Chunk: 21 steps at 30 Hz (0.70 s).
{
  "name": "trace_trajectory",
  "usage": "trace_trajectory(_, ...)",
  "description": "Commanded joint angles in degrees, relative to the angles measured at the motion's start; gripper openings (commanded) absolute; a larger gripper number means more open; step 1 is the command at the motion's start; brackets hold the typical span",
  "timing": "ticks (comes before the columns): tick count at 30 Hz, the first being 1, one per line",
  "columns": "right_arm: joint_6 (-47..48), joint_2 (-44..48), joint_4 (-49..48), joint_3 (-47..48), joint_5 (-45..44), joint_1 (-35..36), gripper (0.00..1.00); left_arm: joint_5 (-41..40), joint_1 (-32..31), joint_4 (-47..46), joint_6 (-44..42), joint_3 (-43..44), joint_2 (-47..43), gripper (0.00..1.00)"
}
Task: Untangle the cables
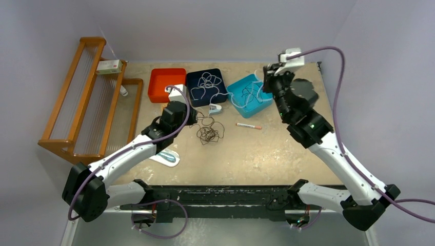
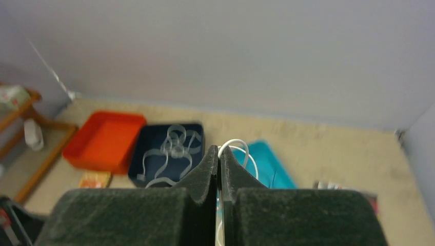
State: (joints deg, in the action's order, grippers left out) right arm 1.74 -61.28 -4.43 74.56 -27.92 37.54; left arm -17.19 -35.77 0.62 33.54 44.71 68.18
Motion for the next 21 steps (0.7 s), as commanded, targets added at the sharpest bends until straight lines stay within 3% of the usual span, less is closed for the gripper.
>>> trace_trajectory(1, -14.69, -0.84, 13.49, -4.86, -0.55, -0.10, 0.00, -1.28, 0.13, -0.43, -1.44, 3.29, -1.05, 0.00)
trace_trajectory(5, -23.06, -1.61, 21.61, -8.69, -3.09, -0.14, 0.00, -1.17, 0.09, 0.34, -2.36, 4.29, 1.11, 0.00)
trace_trajectory(13, -35.36, -2.00, 36.97, -14.17, -11.24, -0.82, 0.02, 6.34, 0.09, -1.94, -4.02, 6.00, 3.97, 0.00)
trace_trajectory(18, -39.89, 1.12, 38.92, -16.24, -10.54, -1.42, 0.42, 10.89, 0.00, -1.08, -6.06, 8.39, 5.93, 0.00)
trace_trajectory(21, -38.91, 5.14, 35.39, -17.43, -9.65, -1.34, 0.57, 12.63, -0.07, -0.80, -6.72, 9.28, 6.42, 0.00)
